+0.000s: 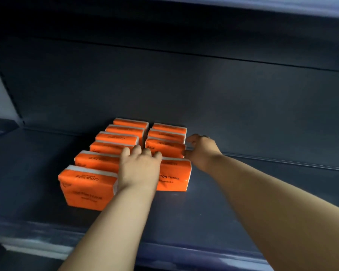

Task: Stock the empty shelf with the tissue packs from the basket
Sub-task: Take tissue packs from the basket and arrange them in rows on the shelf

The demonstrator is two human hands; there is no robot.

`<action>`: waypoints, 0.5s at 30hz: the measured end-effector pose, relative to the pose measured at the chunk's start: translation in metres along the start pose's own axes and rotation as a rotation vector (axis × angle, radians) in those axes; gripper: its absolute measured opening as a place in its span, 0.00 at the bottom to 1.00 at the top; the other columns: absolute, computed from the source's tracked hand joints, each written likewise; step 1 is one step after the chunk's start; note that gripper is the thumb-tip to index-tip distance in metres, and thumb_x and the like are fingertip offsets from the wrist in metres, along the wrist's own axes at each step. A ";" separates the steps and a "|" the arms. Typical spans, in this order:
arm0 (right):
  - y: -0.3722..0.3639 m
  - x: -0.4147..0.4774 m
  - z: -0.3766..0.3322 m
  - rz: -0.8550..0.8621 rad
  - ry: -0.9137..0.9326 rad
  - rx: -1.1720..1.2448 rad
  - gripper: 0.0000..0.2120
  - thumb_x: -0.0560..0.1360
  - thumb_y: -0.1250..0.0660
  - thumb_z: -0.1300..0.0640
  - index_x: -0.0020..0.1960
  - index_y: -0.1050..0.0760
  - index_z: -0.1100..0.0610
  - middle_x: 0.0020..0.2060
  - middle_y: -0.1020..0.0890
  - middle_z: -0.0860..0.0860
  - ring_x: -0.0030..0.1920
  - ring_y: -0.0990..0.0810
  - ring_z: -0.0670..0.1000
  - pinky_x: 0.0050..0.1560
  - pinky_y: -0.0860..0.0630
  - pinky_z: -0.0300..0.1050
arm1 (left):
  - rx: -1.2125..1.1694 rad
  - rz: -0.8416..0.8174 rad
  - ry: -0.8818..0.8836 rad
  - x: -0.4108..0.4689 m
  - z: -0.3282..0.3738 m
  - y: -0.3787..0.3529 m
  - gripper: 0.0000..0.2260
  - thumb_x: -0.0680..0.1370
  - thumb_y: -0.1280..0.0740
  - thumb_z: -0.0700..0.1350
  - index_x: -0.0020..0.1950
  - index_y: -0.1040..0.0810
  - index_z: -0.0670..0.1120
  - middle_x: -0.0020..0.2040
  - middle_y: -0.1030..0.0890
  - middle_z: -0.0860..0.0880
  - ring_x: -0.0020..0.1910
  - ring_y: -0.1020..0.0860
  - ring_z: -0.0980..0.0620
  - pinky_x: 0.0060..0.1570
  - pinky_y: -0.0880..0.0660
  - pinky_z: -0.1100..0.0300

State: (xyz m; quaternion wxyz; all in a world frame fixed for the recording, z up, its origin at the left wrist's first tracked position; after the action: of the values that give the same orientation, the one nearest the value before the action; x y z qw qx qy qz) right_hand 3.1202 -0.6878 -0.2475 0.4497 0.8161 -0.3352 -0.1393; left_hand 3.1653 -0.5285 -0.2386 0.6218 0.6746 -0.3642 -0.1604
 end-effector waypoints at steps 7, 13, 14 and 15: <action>0.000 0.001 -0.001 -0.020 -0.029 0.087 0.17 0.75 0.35 0.55 0.64 0.29 0.54 0.58 0.22 0.53 0.49 0.22 0.51 0.46 0.28 0.40 | 0.043 0.056 -0.020 0.004 0.005 0.006 0.24 0.73 0.37 0.37 0.68 0.36 0.47 0.64 0.27 0.46 0.71 0.39 0.45 0.65 0.45 0.50; -0.004 0.006 -0.006 -0.009 -0.050 0.158 0.15 0.75 0.36 0.58 0.62 0.26 0.55 0.55 0.21 0.54 0.46 0.23 0.51 0.46 0.28 0.38 | 0.012 0.128 0.030 0.009 -0.001 0.004 0.15 0.79 0.46 0.42 0.64 0.31 0.48 0.61 0.24 0.48 0.68 0.36 0.47 0.63 0.43 0.52; -0.005 0.006 -0.006 -0.010 -0.048 0.158 0.15 0.75 0.36 0.58 0.62 0.26 0.55 0.55 0.21 0.54 0.45 0.23 0.51 0.45 0.28 0.38 | 0.004 0.141 0.035 0.010 -0.002 0.003 0.14 0.79 0.46 0.42 0.64 0.31 0.48 0.61 0.24 0.48 0.68 0.36 0.47 0.62 0.43 0.52; -0.005 0.007 -0.007 -0.011 -0.045 0.159 0.15 0.75 0.36 0.58 0.62 0.26 0.55 0.55 0.21 0.54 0.45 0.23 0.51 0.45 0.28 0.38 | -0.004 0.154 0.036 0.011 -0.003 0.003 0.14 0.79 0.47 0.42 0.63 0.30 0.48 0.61 0.23 0.48 0.68 0.36 0.47 0.62 0.42 0.52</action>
State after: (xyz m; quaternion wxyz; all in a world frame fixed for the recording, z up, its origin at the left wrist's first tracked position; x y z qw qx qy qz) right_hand 3.1313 -0.6864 -0.2478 0.3752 0.8476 -0.3508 -0.1331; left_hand 3.1735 -0.5340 -0.2329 0.6400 0.6462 -0.4034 -0.1005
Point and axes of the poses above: each hand's wrist, its own x-axis towards the middle knuckle, its own y-axis out of the back of the hand, z = x × y, the point moved 9 cm from there along x, towards the middle knuckle
